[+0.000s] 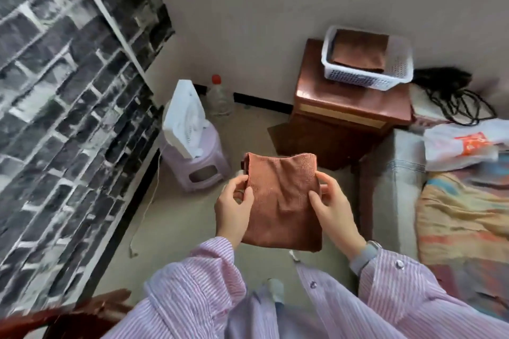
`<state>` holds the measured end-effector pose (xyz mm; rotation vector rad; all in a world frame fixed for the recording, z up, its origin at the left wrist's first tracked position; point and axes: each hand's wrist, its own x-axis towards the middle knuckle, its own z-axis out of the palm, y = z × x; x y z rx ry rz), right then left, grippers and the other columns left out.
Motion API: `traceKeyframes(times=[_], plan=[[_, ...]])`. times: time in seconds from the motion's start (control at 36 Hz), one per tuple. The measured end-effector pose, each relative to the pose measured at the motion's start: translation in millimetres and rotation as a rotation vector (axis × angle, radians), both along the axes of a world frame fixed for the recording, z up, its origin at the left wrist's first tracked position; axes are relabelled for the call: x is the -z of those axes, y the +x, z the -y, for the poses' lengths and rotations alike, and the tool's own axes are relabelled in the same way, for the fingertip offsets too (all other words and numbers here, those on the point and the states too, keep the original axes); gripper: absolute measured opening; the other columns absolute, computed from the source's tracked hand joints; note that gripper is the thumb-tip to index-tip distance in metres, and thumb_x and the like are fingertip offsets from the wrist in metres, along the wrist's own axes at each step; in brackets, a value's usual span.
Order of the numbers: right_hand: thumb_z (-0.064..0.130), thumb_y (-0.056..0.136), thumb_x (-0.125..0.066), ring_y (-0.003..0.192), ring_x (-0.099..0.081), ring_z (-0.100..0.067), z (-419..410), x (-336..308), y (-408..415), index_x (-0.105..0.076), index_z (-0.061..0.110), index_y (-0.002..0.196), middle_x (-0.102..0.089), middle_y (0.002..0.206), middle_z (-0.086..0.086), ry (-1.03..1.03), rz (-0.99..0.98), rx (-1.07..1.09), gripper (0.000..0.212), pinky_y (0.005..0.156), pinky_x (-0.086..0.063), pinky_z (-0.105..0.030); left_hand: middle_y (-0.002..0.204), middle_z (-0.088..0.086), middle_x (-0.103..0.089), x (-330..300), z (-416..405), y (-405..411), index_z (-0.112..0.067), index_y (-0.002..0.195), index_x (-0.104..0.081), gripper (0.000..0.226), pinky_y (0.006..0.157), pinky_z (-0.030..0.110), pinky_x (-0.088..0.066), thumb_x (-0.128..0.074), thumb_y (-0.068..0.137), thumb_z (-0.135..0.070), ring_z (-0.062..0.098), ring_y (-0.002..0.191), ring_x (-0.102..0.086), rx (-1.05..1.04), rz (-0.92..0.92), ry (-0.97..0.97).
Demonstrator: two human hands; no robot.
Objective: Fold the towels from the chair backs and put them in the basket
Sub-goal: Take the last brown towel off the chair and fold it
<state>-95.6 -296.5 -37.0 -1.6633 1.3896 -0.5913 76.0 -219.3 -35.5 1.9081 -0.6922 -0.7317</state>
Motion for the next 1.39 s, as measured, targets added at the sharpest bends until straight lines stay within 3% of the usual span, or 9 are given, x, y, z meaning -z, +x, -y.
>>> traceKeyframes(times=[0.14,0.22,0.31,0.69,0.83,1.08,1.25,1.33,1.39], plan=[[0.010,0.086,-0.058,0.083,-0.054,0.004,65,-9,-16,-0.051,0.018,0.118,-0.055,0.089,0.015,-0.007,0.018,0.134,0.033,0.066,-0.035,0.004,0.117,0.001,-0.063,-10,87,-7,-0.018,0.108,-0.062,0.023,0.093,0.027,-0.046,-0.056,0.087,-0.010,0.012,0.102,-0.058,0.126,0.012,-0.013],[0.011,0.085,-0.060,0.084,-0.056,-0.001,107,-9,-18,-0.053,0.016,0.114,-0.056,0.092,0.016,-0.015,0.037,0.238,0.030,0.072,-0.038,-0.005,0.114,0.001,-0.064,-10,142,-6,-0.019,0.106,-0.062,0.024,0.088,0.019,-0.044,-0.056,0.087,-0.008,0.010,0.099,-0.058,0.175,0.006,-0.040],[0.010,0.085,-0.061,0.091,-0.056,-0.007,158,-10,-16,-0.053,0.012,0.115,-0.057,0.101,0.007,-0.003,0.070,0.301,0.031,0.082,-0.040,-0.019,0.110,0.002,-0.065,-7,202,-5,-0.020,0.105,-0.064,0.024,0.095,0.030,-0.046,-0.058,0.085,-0.008,0.013,0.100,-0.059,0.209,0.002,-0.050],[0.014,0.086,-0.059,0.092,-0.057,-0.007,400,-20,0,-0.054,0.019,0.108,-0.059,0.098,0.008,-0.002,0.076,0.482,0.023,0.087,-0.045,-0.026,0.111,0.001,-0.064,-10,470,7,-0.020,0.109,-0.062,0.023,0.097,0.033,-0.046,-0.055,0.088,-0.013,0.013,0.102,-0.058,0.379,-0.005,-0.031],[0.014,0.089,-0.056,0.094,-0.053,-0.004,473,-18,-10,-0.052,0.019,0.111,-0.057,0.104,0.007,-0.015,0.094,0.472,0.023,0.077,-0.041,-0.008,0.112,-0.003,-0.062,-4,541,-2,-0.020,0.111,-0.060,0.024,0.078,0.007,-0.041,-0.054,0.089,-0.012,0.007,0.098,-0.056,0.394,-0.019,-0.051],[0.013,0.091,-0.051,0.097,-0.053,0.001,585,31,-28,-0.051,0.020,0.117,-0.055,0.103,0.015,0.019,0.124,0.374,0.027,0.081,-0.040,-0.010,0.115,-0.004,-0.059,41,632,-24,-0.017,0.115,-0.057,0.025,0.072,-0.002,-0.040,-0.051,0.092,-0.012,0.007,0.095,-0.055,0.246,-0.058,-0.004],[0.013,0.093,-0.049,0.108,-0.046,-0.007,617,66,-44,-0.046,0.016,0.127,-0.052,0.119,0.003,0.116,0.013,0.316,0.034,0.093,-0.039,-0.024,0.111,0.005,-0.059,79,653,-38,-0.012,0.120,-0.053,0.027,0.072,0.014,-0.038,-0.048,0.093,-0.013,0.002,0.082,-0.051,0.195,-0.020,0.186],[0.012,0.092,-0.049,0.110,-0.047,-0.010,620,69,-49,-0.043,0.015,0.130,-0.049,0.125,-0.002,0.193,-0.007,0.320,0.038,0.099,-0.041,-0.030,0.119,0.005,-0.053,80,652,-42,-0.014,0.121,-0.050,0.029,0.080,0.021,-0.037,-0.048,0.093,-0.014,0.011,0.095,-0.051,0.199,0.078,0.237],[0.009,0.091,-0.048,0.113,-0.043,-0.009,617,64,-49,-0.045,0.013,0.129,-0.047,0.126,-0.005,0.057,-0.098,0.337,0.038,0.102,-0.039,-0.032,0.126,0.004,-0.045,74,651,-46,-0.015,0.123,-0.049,0.032,0.087,0.025,-0.035,-0.048,0.091,-0.012,0.016,0.112,-0.044,0.200,0.256,0.212]])
